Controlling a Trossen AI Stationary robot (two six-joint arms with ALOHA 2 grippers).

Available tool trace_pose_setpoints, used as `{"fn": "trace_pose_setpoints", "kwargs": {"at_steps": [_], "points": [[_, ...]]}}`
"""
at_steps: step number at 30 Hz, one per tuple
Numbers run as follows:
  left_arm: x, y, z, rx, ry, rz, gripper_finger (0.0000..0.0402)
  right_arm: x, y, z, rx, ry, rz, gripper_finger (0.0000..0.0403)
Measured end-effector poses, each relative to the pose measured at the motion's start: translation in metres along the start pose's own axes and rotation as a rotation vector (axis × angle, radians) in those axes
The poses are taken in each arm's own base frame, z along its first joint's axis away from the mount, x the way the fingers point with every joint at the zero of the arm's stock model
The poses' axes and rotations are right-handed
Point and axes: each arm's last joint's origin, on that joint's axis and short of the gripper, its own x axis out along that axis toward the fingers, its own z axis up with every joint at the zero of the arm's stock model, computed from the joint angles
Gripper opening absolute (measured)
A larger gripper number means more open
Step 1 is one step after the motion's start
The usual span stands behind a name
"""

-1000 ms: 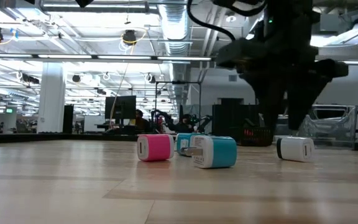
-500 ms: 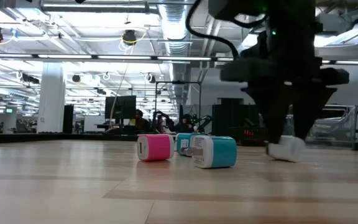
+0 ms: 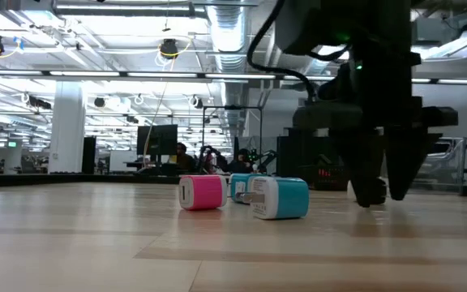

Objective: Pick & Place Office items
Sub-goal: Put the black and white charger adapter into the transparent bin

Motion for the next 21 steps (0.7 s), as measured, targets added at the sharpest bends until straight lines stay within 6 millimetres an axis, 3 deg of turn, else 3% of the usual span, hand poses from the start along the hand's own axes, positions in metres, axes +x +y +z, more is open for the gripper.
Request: {"fn": "trace_pose_setpoints", "kwargs": {"at_steps": [9,16,21], "points": [[0.0,0.0,0.0,-0.008,-0.004,0.0,0.0117,-0.029,0.005,0.005,0.172,-0.071,0.09,0.0229],[0.0,-0.001,0.001,0.0,-0.01,-0.004,0.0117,-0.029,-0.003,0.007,0.17,-0.099,0.007,0.0251],[0.0,-0.001,0.001,0.001,-0.009,-0.004,0.0117,-0.028,-0.016,0.03,0.132,-0.114,-0.088,0.0262]]}}
